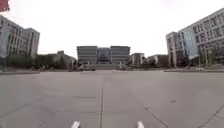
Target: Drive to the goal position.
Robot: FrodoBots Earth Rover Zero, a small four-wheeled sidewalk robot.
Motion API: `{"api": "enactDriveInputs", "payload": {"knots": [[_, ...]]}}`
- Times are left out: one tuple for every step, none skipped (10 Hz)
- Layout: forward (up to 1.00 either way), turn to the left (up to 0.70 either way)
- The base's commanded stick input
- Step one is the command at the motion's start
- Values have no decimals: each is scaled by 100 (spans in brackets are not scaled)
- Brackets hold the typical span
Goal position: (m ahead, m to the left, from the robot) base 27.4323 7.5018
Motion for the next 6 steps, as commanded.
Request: {"api": "enactDriveInputs", "payload": {"knots": [[60, 0], [60, 0], [60, 0], [60, 0], [60, 0], [60, 0]]}}
